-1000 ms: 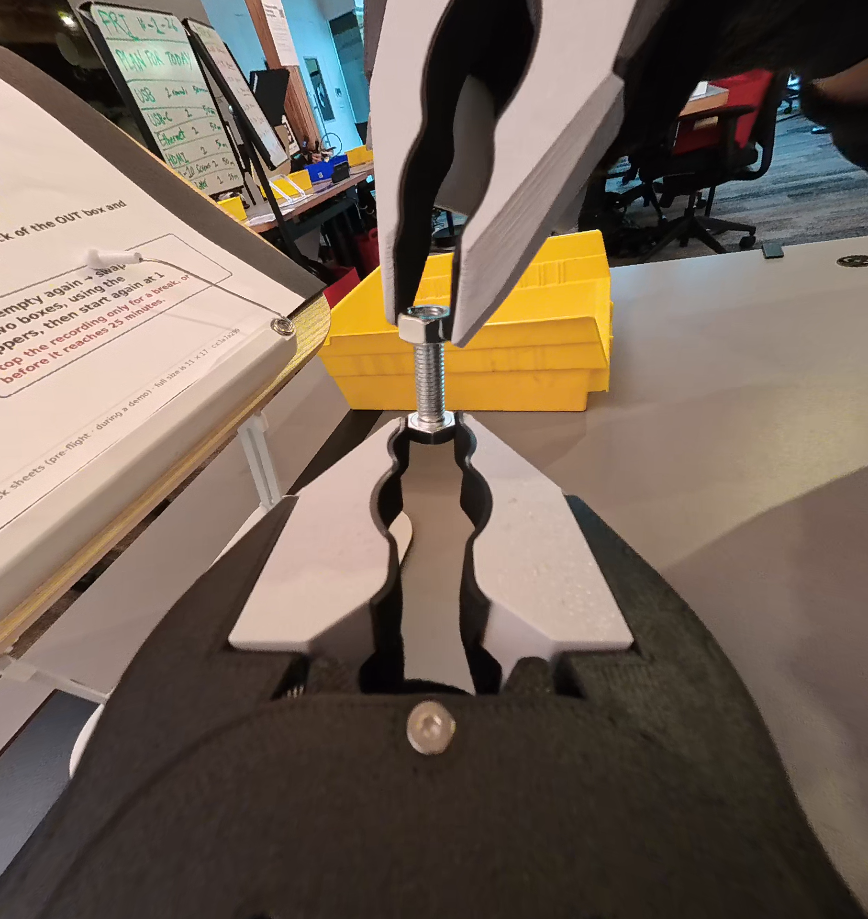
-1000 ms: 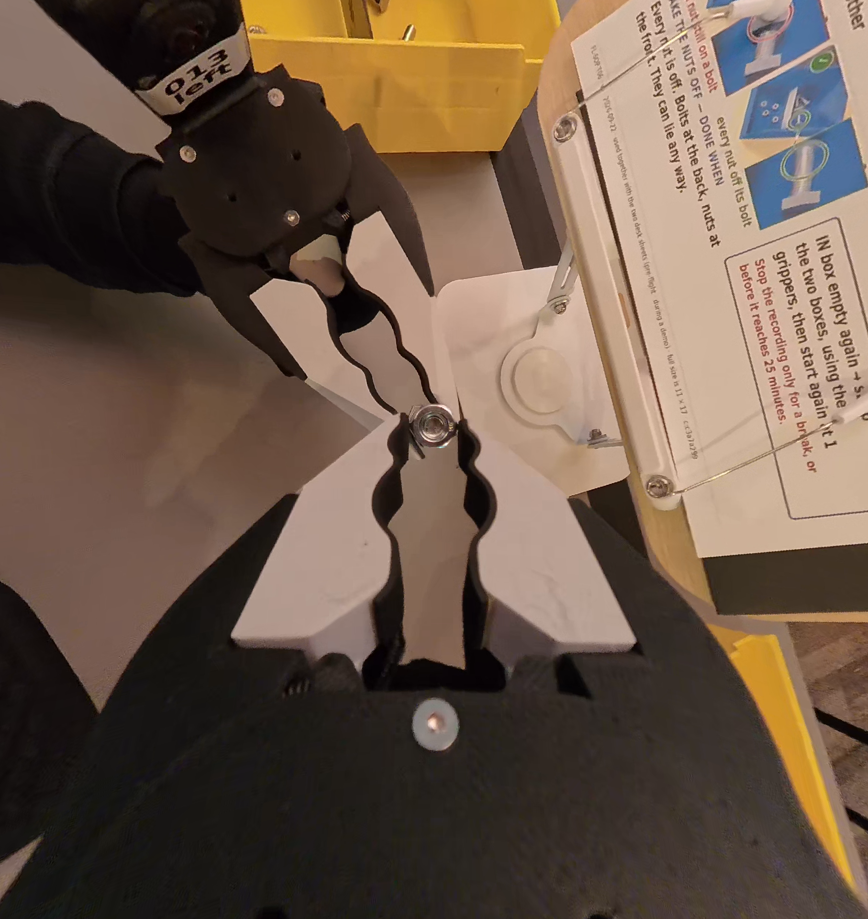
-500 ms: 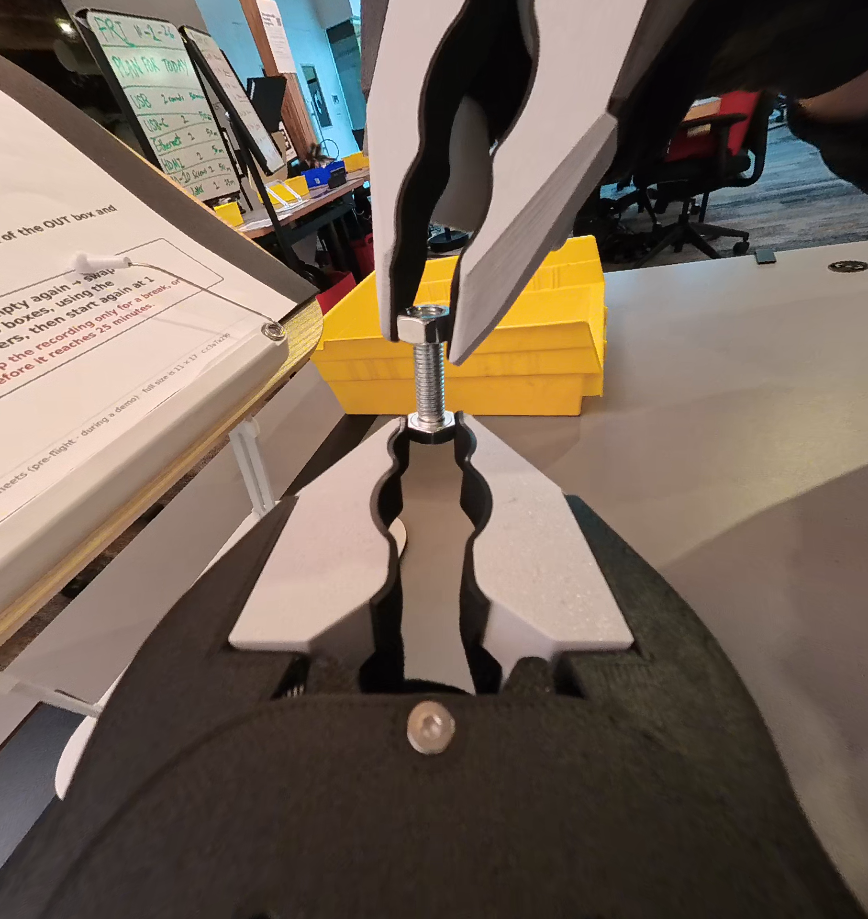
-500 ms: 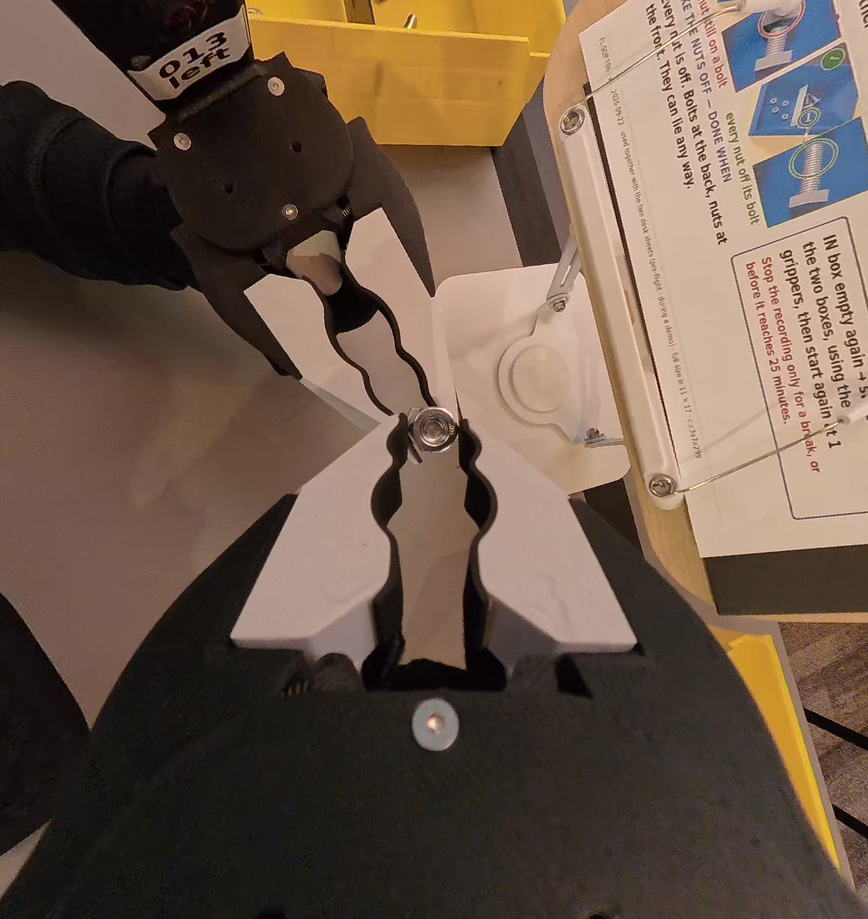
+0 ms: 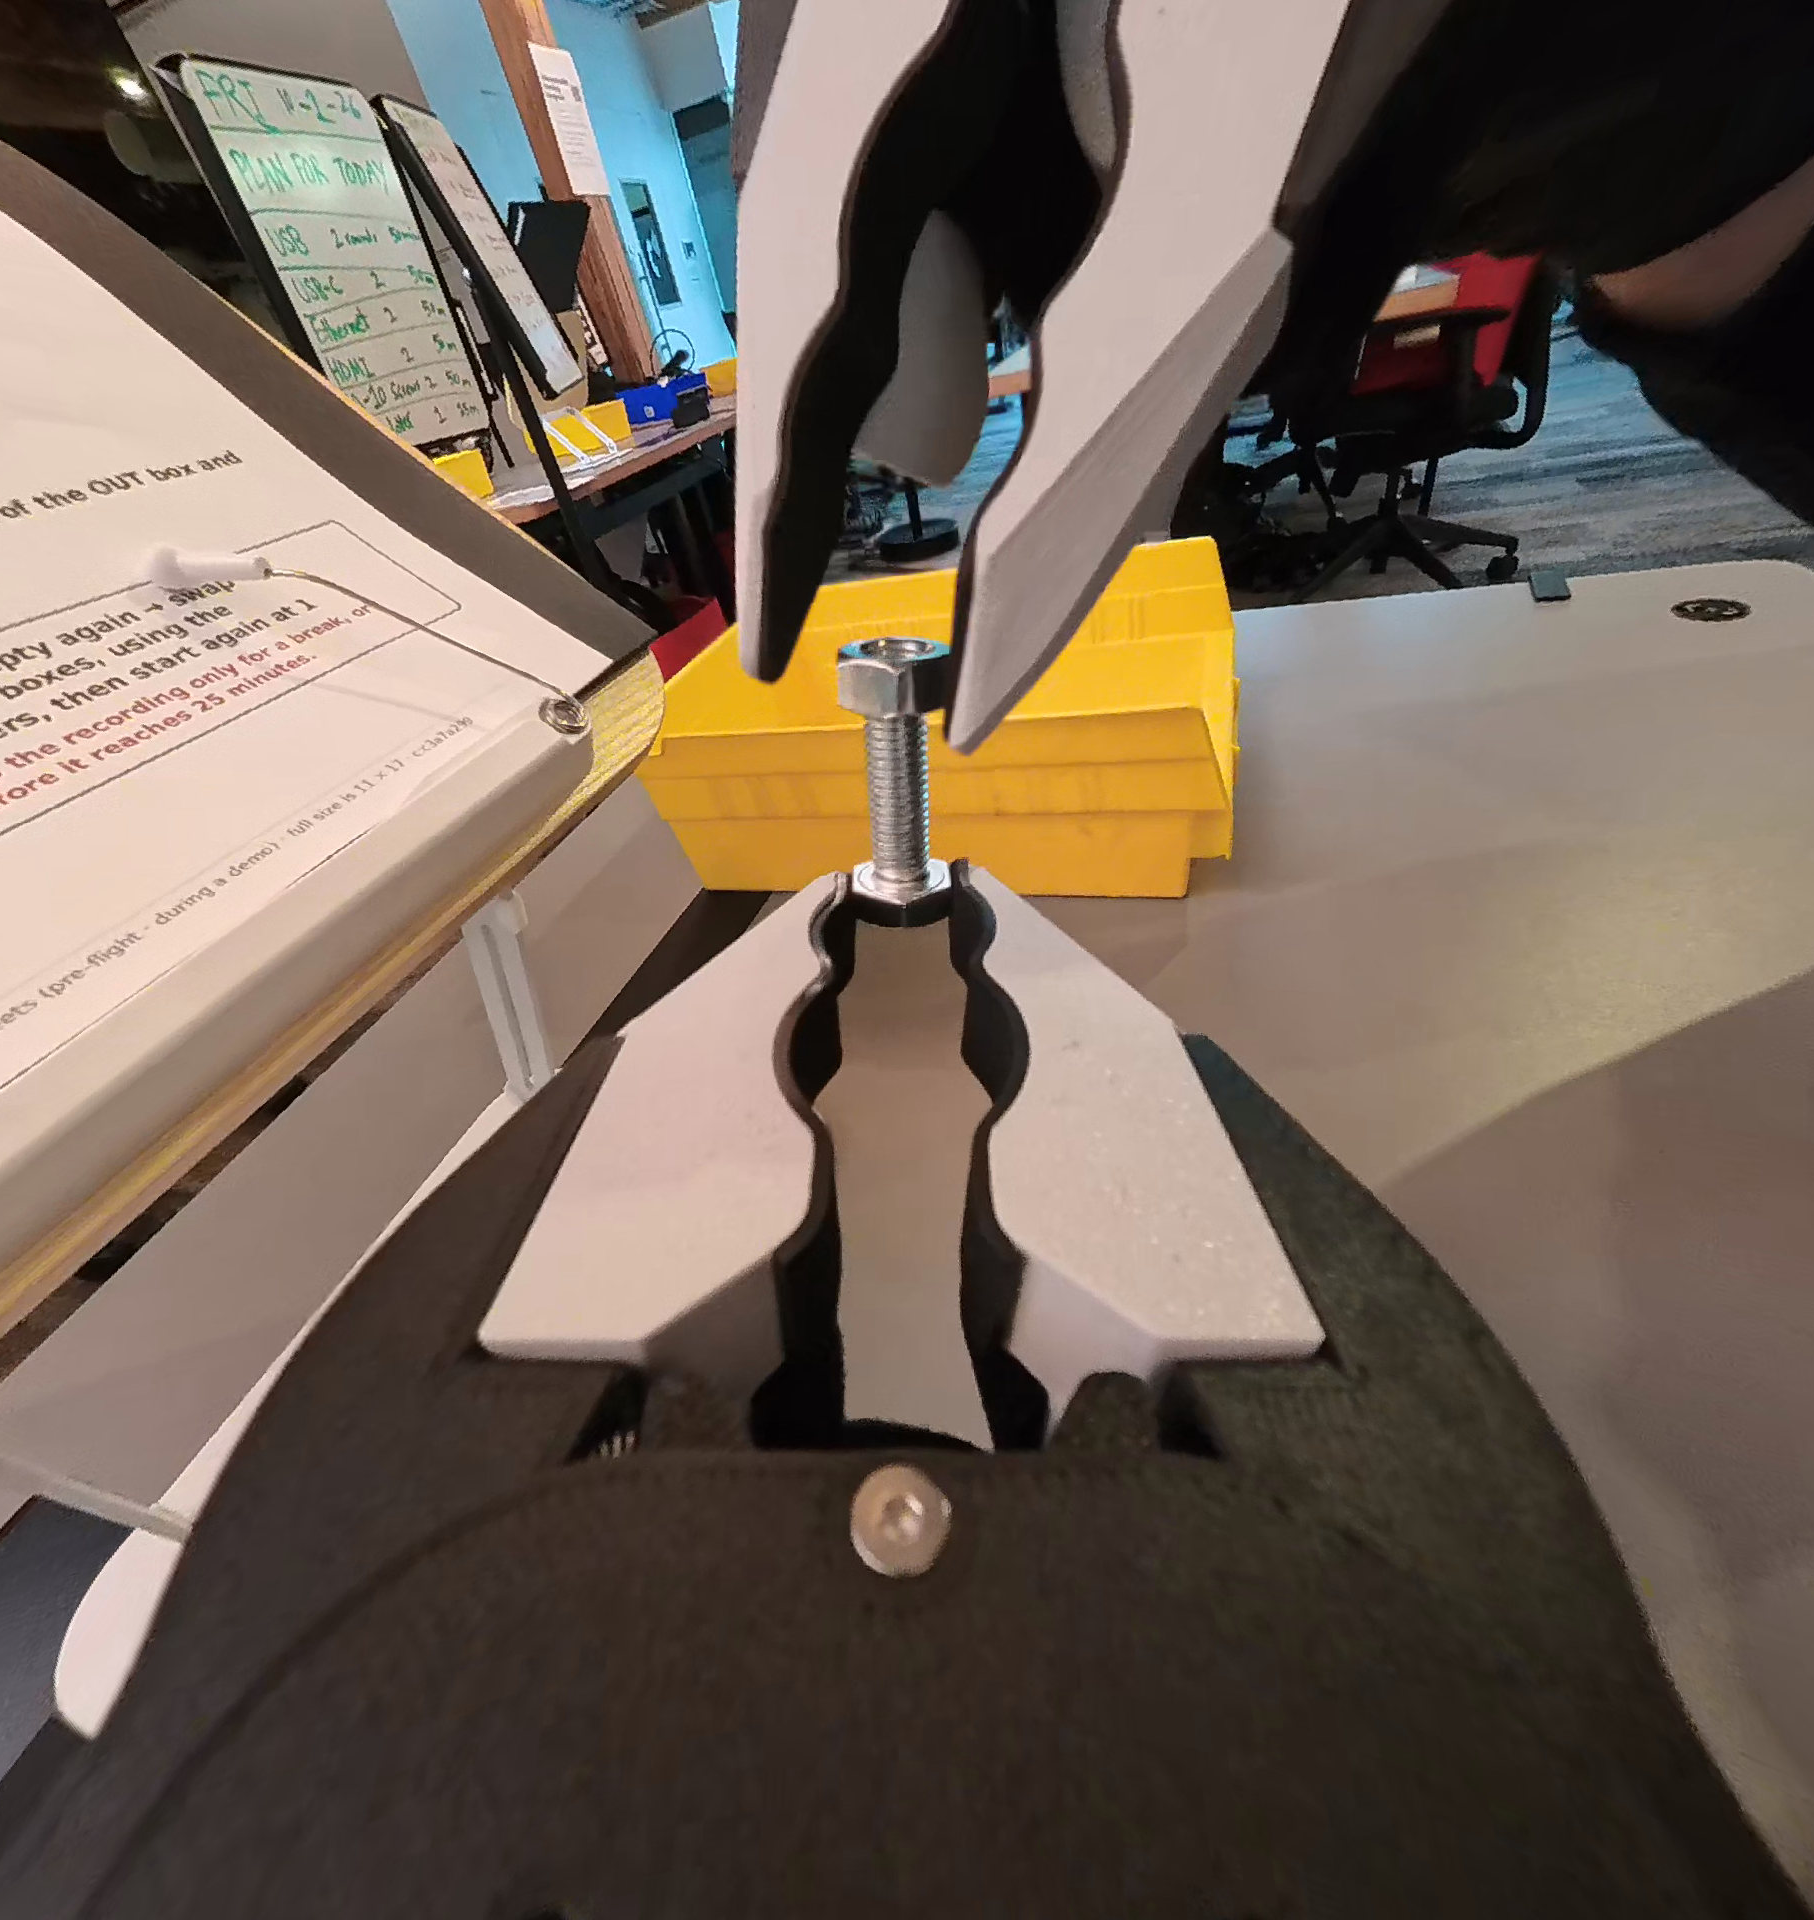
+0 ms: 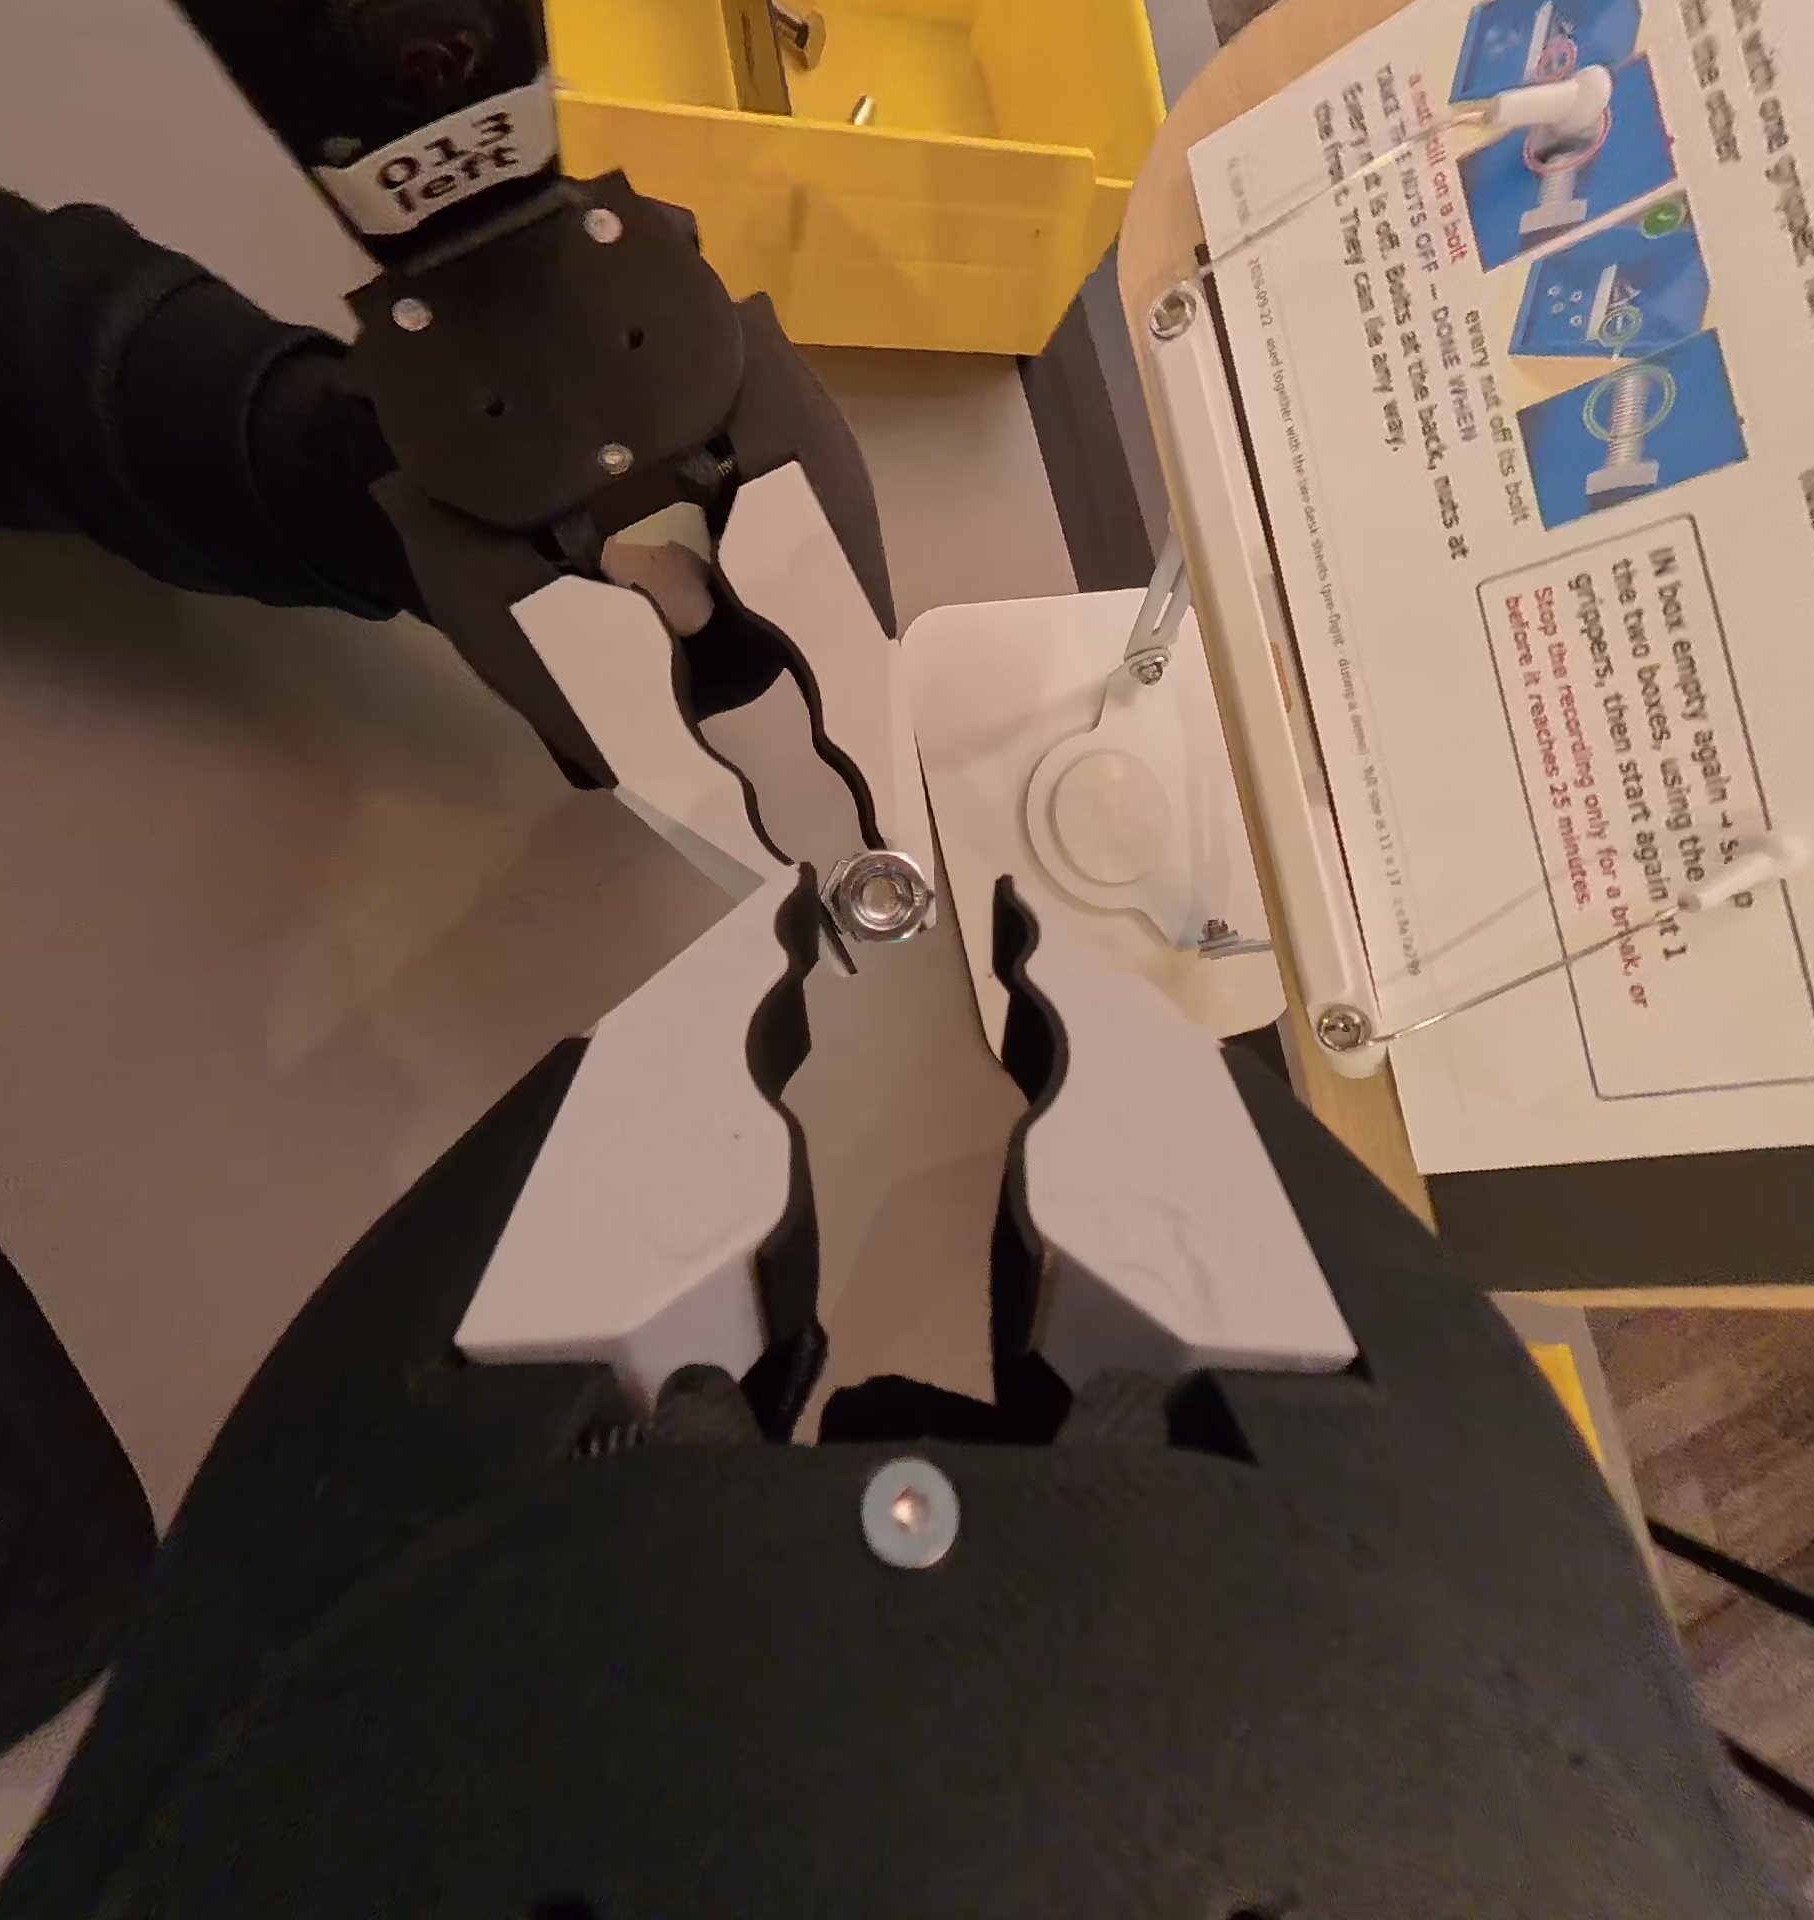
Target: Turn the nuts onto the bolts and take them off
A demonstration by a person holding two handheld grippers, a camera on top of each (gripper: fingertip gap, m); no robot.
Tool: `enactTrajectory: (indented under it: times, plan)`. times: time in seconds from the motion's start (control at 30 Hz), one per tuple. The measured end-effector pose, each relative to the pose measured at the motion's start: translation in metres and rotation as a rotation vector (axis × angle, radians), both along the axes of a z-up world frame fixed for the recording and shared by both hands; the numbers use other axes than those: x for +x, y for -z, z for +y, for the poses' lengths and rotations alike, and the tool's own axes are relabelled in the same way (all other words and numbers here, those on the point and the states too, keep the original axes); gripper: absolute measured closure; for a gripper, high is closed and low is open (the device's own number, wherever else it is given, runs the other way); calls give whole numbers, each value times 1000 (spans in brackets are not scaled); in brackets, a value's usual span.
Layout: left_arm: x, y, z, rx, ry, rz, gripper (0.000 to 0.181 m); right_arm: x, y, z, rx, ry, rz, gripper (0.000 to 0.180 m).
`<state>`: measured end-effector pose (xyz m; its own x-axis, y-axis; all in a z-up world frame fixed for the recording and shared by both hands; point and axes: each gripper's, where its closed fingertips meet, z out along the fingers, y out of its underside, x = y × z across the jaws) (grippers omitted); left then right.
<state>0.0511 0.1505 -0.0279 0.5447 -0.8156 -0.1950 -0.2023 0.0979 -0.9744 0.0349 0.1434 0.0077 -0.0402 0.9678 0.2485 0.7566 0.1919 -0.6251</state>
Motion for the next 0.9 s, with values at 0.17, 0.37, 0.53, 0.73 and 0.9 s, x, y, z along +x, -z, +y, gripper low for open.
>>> enactTrajectory:
  times: [0.17,0.37,0.53,0.73,0.9]
  plan:
    - [2,-4,-5,-15,47,-36,165,6,-17,-8,85,-158,-9,142]
    - [6,-5,-12,-24,101,-45,165,10,-18,-15,170,-382,-127,146]
    - [9,-4,-14,-21,112,-34,165,8,-8,-15,185,-457,-200,154]
    - [8,-6,-13,-15,102,-36,165,7,-2,-18,153,-467,-219,164]
    - [5,-4,-9,-10,66,-26,165,7,0,-13,79,-344,-220,164]
